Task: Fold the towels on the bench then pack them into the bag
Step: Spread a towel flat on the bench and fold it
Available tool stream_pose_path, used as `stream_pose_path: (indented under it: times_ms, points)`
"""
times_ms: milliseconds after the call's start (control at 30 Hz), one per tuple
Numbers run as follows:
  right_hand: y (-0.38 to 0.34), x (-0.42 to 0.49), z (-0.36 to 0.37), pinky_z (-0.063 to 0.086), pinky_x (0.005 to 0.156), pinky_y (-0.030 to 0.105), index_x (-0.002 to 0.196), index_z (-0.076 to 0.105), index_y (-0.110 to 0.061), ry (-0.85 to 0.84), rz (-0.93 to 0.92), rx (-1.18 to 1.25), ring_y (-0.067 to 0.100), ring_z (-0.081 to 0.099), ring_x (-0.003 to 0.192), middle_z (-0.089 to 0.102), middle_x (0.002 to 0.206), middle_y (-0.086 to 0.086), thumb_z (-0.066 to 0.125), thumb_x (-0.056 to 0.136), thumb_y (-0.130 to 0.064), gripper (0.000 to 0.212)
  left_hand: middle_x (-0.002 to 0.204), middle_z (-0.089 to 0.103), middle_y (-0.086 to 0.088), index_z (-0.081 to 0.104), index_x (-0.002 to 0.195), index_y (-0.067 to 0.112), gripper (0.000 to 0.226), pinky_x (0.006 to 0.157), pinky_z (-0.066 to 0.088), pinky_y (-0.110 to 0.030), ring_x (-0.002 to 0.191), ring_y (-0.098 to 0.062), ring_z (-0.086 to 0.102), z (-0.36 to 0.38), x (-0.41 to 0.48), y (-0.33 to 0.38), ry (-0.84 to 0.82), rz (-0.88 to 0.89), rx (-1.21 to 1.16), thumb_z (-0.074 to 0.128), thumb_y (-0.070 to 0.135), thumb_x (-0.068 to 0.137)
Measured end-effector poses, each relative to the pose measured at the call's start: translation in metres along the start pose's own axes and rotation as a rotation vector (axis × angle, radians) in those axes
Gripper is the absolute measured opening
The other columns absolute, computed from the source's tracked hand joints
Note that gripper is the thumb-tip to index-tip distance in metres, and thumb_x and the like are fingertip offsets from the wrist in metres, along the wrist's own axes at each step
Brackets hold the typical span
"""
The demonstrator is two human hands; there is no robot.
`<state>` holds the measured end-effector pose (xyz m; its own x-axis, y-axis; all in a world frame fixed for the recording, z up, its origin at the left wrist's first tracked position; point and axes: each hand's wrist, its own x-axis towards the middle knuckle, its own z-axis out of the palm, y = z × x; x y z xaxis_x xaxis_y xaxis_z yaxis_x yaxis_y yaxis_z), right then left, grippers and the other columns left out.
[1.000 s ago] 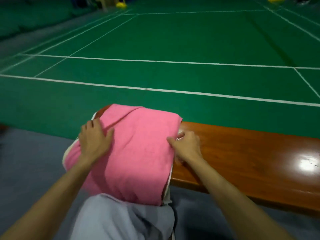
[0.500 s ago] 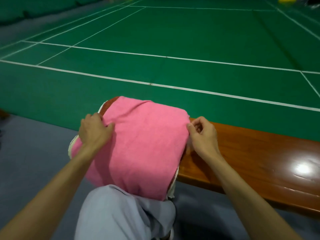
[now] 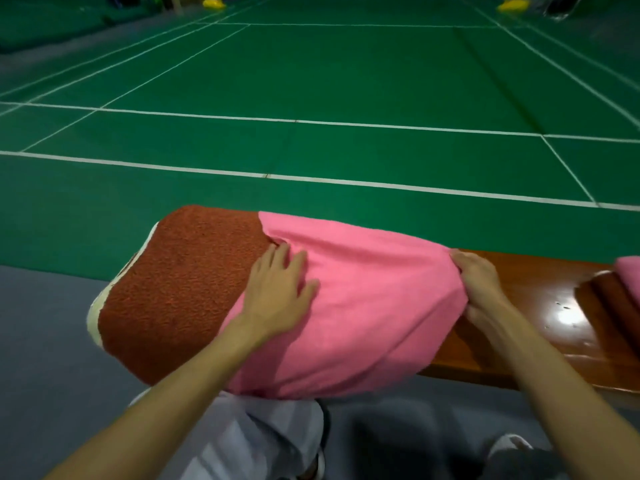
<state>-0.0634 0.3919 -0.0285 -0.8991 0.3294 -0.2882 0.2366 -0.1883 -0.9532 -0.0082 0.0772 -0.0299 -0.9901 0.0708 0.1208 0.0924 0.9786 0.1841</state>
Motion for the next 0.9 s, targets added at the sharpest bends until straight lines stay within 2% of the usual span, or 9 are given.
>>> stream_pose_path:
  times_ms: [100,233,333,433,500,567,633,800,900]
  points:
    - [-0.006,0.025,-0.056,0.052,0.082,0.036,0.106,0.069,0.008,0.034,0.015,-0.112,0.027,0.062,0.093,0.070,0.103,0.018,0.063,0.096,-0.007,0.019,0.170,0.003,-0.019,0.026,0.161,0.027,0.074,0.126,0.006,-0.055,0.157,-0.038,0.001,0.029,0.005,0.048,-0.145,0.096,0.043,0.034,0.067,0.099]
    - [-0.009,0.032,-0.104,0.048,0.077,0.035,0.079,0.069,-0.013,0.109,-0.045,-0.314,0.022,0.057,0.087,0.067,0.087,0.007,0.072,0.093,-0.011,0.014,0.169,-0.011,-0.023,0.017,0.164,0.027,0.094,0.126,-0.005,-0.056,0.155,-0.038,-0.019,0.062,0.008,0.094,-0.137,0.106,0.050,0.021,0.085,0.089]
    - [0.003,0.030,-0.130,0.055,0.086,0.039,0.088,0.073,-0.023,0.209,-0.211,-0.555,0.022,0.068,0.091,0.074,0.092,-0.002,0.074,0.089,-0.025,0.002,0.169,-0.013,-0.022,0.018,0.164,0.018,0.111,0.126,-0.004,-0.057,0.155,-0.038,-0.019,0.073,0.010,0.112,-0.107,0.058,0.044,0.014,0.092,0.081]
    - [0.018,0.021,-0.136,0.047,0.103,0.046,0.127,0.062,-0.027,0.224,-0.529,-1.115,0.028,0.059,0.117,0.065,0.128,0.007,0.057,0.091,-0.052,0.044,0.171,-0.007,-0.017,0.030,0.158,0.008,0.109,0.126,-0.004,-0.055,0.156,-0.033,-0.018,0.071,0.015,0.117,-0.036,0.121,0.037,0.019,0.090,0.086]
    - [0.027,0.007,-0.116,0.026,0.120,0.051,0.154,0.038,-0.030,0.042,-0.678,-1.356,0.032,0.029,0.149,0.031,0.163,0.012,0.046,0.095,-0.061,0.067,0.172,-0.003,-0.012,0.029,0.160,0.014,0.097,0.127,-0.003,-0.053,0.158,-0.028,-0.016,0.071,0.016,0.117,-0.006,0.166,0.019,0.021,0.084,0.092]
    - [0.039,-0.005,-0.093,0.005,0.126,0.056,0.163,0.008,-0.037,-0.240,-0.646,-1.499,0.026,-0.006,0.158,-0.006,0.172,0.002,0.027,0.095,-0.072,0.079,0.172,-0.005,-0.008,0.015,0.165,0.027,0.089,0.127,-0.006,-0.051,0.158,-0.027,-0.015,0.076,0.017,0.117,-0.045,0.151,0.025,0.015,0.081,0.094]
    - [0.050,-0.009,-0.083,-0.001,0.125,0.059,0.162,-0.004,-0.039,-0.368,-0.598,-1.588,0.025,-0.019,0.156,-0.017,0.169,-0.003,0.007,0.091,-0.078,0.082,0.172,-0.008,-0.008,0.006,0.165,0.030,0.088,0.127,-0.007,-0.051,0.158,-0.028,-0.015,0.081,0.016,0.113,-0.101,0.081,0.034,0.009,0.080,0.093]
    - [0.039,0.015,-0.115,-0.003,0.125,0.057,0.161,-0.010,-0.036,-0.271,-0.518,-1.642,0.023,-0.020,0.155,-0.020,0.168,-0.004,-0.003,0.091,-0.076,0.082,0.171,0.002,-0.016,0.012,0.165,0.015,0.096,0.128,0.002,-0.050,0.159,-0.031,-0.003,0.078,0.017,0.099,-0.069,-0.037,0.006,0.008,0.076,0.092]
    - [0.035,0.018,-0.130,-0.003,0.125,0.052,0.163,-0.005,-0.028,-0.208,-0.455,-1.624,0.021,-0.016,0.156,-0.014,0.170,-0.002,-0.003,0.093,-0.071,0.082,0.171,0.002,-0.019,0.013,0.164,0.009,0.094,0.128,-0.001,-0.046,0.159,-0.031,-0.002,0.074,0.016,0.093,-0.076,-0.049,-0.049,0.014,0.072,0.094]
